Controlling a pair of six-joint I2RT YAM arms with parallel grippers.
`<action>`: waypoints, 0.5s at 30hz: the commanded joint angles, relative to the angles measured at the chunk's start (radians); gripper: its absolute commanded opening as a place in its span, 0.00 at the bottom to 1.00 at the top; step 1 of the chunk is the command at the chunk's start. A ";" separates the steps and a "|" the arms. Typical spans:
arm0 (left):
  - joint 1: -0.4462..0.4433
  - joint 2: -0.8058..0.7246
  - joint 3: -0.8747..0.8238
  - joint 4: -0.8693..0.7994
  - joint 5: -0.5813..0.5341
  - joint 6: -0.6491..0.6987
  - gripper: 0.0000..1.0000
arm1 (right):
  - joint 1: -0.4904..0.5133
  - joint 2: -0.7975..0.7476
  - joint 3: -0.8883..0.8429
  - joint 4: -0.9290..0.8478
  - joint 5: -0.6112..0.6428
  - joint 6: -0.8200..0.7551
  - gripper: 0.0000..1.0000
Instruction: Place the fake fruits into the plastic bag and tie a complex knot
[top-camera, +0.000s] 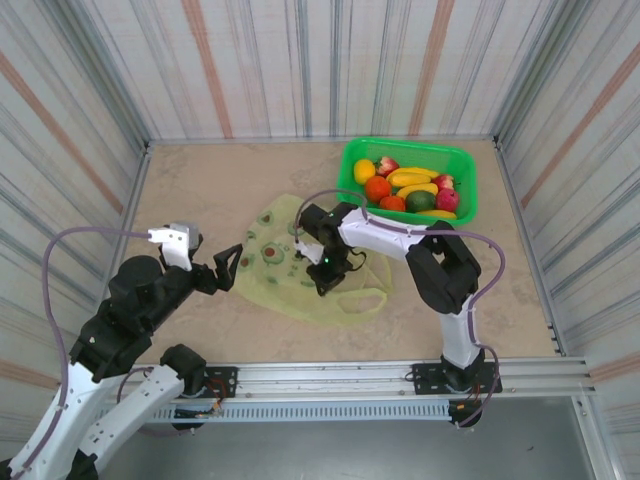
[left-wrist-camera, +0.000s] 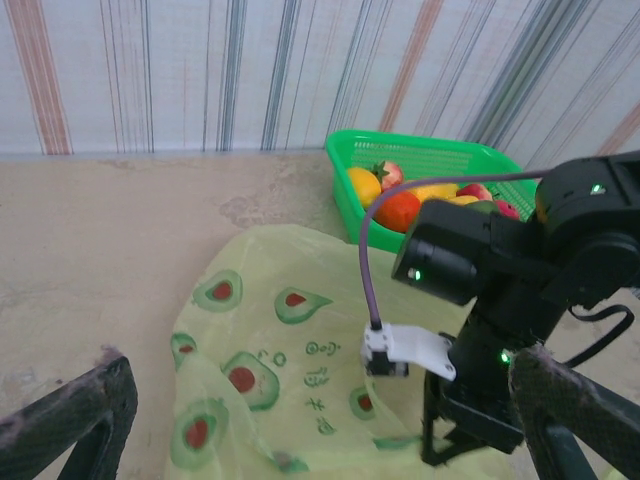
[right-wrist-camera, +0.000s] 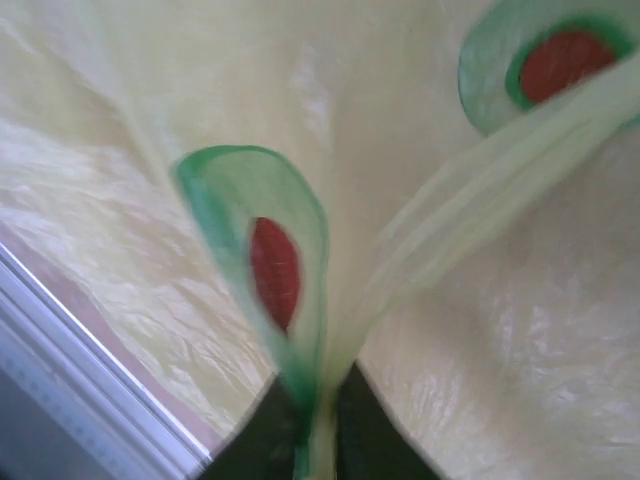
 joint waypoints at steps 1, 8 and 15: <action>-0.007 -0.006 -0.010 0.010 -0.004 0.015 0.99 | -0.018 0.008 0.094 0.119 0.018 0.097 0.00; -0.007 0.019 -0.015 0.010 -0.005 0.009 0.99 | -0.084 0.022 0.173 0.335 -0.024 0.327 0.00; -0.009 0.143 0.031 -0.038 0.212 -0.035 0.99 | -0.098 -0.010 0.183 0.330 -0.056 0.362 0.54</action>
